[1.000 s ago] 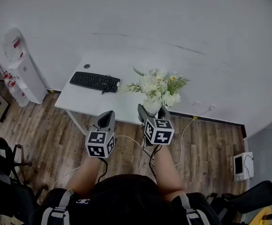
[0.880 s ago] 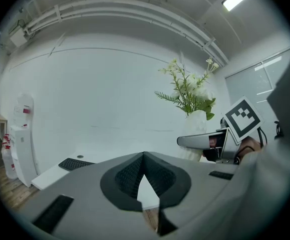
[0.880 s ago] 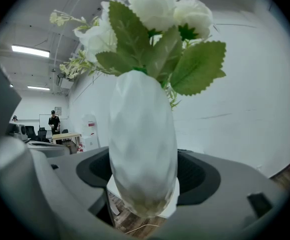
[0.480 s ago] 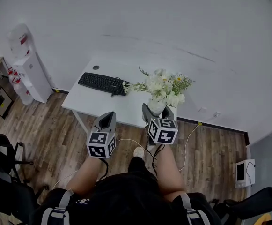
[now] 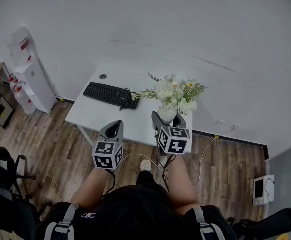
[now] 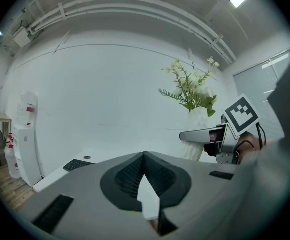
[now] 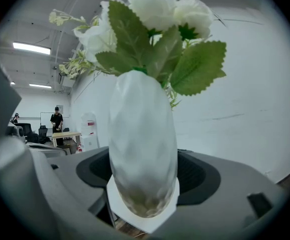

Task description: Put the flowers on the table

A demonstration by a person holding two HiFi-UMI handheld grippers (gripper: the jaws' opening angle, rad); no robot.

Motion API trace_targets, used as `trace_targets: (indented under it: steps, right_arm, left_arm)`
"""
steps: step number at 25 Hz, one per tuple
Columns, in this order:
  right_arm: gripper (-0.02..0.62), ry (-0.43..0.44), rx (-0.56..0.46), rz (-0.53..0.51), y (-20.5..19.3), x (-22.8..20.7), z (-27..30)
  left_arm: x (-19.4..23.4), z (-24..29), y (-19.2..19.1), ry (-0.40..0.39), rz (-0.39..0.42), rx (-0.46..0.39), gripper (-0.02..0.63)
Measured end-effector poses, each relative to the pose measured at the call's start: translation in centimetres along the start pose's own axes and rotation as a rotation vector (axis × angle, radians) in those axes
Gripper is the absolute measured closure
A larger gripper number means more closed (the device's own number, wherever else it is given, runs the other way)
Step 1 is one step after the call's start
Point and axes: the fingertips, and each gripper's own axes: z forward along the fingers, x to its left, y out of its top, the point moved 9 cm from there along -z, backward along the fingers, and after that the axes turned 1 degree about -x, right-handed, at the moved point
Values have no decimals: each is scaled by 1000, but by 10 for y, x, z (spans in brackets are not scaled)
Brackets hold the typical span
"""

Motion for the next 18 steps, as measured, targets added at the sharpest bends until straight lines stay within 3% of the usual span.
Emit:
trace_targets:
  steps: [8, 18]
  right_arm:
    - [218, 24, 26, 5, 0, -35, 82]
    - [218, 70, 44, -6, 26, -101, 220]
  left_arm:
    - [20, 80, 1, 23, 9, 24, 606]
    - [46, 219, 26, 71, 10, 34, 606]
